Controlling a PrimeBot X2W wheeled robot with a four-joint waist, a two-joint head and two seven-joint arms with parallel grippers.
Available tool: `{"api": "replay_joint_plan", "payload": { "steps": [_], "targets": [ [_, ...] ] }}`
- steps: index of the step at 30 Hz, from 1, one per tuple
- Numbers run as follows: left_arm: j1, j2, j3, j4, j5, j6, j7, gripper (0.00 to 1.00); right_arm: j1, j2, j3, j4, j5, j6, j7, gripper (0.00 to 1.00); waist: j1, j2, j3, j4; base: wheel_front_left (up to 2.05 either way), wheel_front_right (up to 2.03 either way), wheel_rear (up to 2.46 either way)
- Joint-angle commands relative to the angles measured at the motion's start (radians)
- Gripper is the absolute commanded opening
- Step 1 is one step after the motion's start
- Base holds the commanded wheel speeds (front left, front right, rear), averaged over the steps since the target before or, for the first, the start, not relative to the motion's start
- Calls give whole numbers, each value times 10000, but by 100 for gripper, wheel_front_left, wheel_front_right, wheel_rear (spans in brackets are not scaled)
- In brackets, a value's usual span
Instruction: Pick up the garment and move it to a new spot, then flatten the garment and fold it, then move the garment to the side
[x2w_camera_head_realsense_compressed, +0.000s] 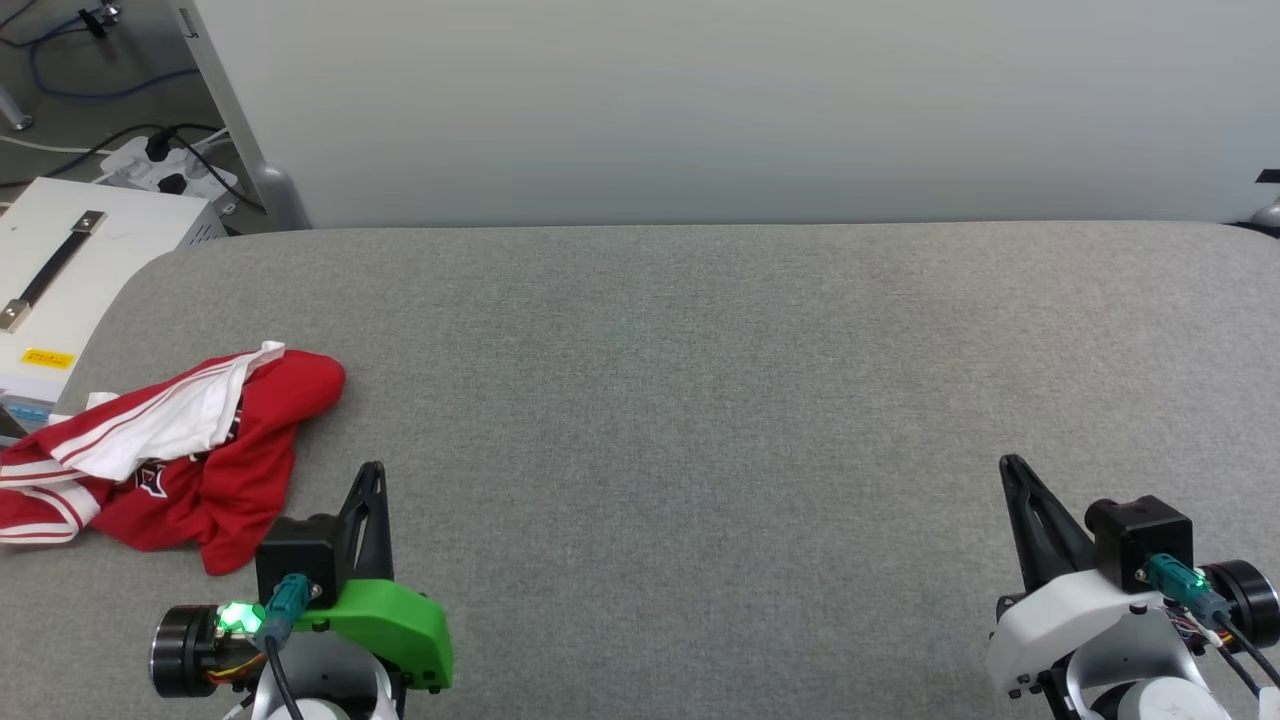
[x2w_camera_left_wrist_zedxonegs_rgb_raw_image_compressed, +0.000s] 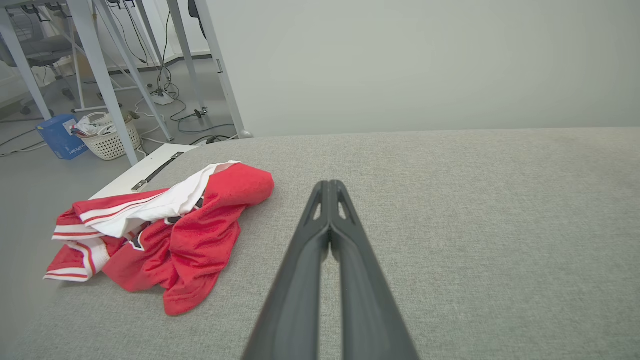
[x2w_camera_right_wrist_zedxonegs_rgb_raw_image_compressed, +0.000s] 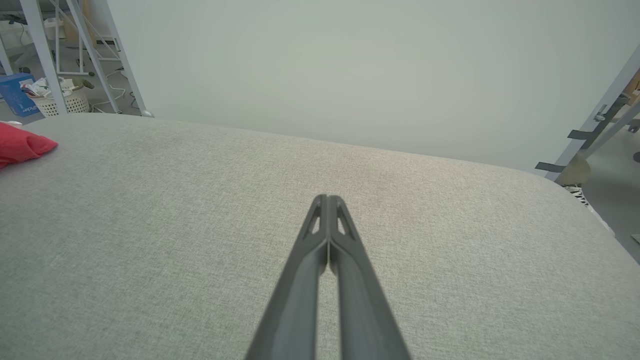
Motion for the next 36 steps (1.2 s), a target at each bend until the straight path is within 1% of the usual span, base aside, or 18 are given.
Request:
{"api": "replay_joint_plan", "payload": {
  "steps": [1, 2, 3, 14, 36],
  "targets": [
    [-106, -43, 9, -22, 95, 45, -7, 0, -163, 9, 7, 14, -97, -9, 30, 0, 0, 0, 0, 0, 0, 0, 0],
    [-106, -43, 9, -22, 95, 45, -7, 0, -163, 9, 7, 14, -97, -9, 30, 0, 0, 0, 0, 0, 0, 0, 0],
    [0, 0, 0, 0, 0, 0, -1, 100, 0, 0, 2, 0, 0, 0, -1, 100, 0, 0, 0, 0, 0, 0, 0],
    [-7, -1, -45, -21, -67, 124, -163, 100, 13, 1, -109, -72, 168, -1, -161, 100, 0, 0, 10, 5, 0, 0, 0],
    [-10, -9, -167, -136, -222, 323, -622, 100, 139, 2, -306, -479, 1008, -2, -613, 100, 0, 0, 11, 11, 0, 0, 0]
  ]
}}
